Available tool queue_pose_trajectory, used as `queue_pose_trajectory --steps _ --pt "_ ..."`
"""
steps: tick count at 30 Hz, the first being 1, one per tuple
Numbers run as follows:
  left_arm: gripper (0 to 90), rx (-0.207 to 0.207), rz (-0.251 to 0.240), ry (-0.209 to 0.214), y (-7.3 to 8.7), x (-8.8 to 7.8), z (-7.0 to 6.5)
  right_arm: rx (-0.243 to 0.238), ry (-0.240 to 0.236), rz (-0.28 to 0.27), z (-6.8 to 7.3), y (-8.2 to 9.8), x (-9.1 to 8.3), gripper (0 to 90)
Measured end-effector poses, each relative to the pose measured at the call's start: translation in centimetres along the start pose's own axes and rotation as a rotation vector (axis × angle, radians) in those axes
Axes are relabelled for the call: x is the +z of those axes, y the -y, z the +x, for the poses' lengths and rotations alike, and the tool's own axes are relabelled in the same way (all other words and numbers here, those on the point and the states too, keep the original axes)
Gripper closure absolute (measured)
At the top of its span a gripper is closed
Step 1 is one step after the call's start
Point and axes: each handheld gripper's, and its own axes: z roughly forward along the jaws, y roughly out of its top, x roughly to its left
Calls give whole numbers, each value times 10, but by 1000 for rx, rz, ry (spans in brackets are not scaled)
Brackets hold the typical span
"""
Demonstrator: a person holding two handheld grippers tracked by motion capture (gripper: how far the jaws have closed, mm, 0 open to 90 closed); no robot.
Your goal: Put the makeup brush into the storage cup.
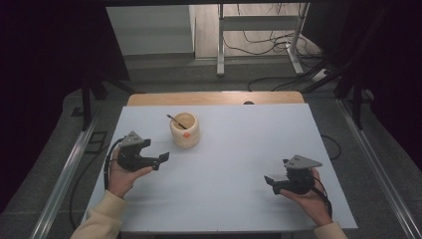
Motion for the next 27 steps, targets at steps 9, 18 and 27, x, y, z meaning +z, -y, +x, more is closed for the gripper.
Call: queue_pose_trajectory --steps 9,18,27 --pt "78 -3 36 -9 17 -1 0 -2 3 9 0 1 1 78" --pt "77 -7 71 -23 39 -2 -9 -10 -9 4 0 2 2 76" --pt "78 -9 77 -35 52 -7 -15 -2 -30 -18 -2 2 0 75"
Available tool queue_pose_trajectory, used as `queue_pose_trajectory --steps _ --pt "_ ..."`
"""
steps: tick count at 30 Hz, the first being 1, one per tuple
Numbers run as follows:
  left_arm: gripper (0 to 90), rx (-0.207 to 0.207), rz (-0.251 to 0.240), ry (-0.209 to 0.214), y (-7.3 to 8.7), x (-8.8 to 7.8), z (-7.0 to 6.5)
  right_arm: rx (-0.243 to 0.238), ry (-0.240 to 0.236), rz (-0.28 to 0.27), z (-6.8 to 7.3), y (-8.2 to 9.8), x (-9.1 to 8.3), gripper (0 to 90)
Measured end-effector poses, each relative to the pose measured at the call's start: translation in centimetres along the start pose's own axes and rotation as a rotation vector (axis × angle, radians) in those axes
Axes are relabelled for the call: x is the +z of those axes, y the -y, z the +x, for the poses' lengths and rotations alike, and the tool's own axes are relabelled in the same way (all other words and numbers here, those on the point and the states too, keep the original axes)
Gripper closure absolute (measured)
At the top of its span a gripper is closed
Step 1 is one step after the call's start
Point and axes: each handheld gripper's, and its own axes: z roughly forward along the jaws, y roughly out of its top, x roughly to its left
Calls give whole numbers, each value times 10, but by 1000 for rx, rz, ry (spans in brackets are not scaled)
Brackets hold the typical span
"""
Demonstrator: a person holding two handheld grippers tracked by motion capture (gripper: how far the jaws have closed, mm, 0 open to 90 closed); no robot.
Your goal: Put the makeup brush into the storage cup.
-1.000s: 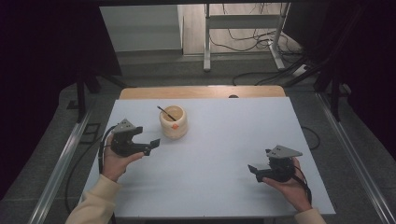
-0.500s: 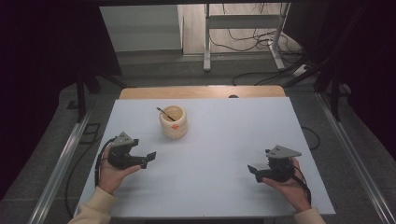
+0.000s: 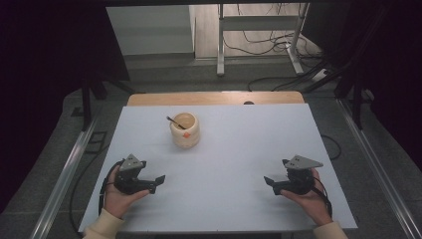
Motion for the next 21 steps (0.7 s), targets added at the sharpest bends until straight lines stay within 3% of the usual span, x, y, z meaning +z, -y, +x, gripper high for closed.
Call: queue_pose_trajectory --steps 21 --pt "79 6 -16 11 -6 -1 -4 15 0 -12 -3 2 -2 67"
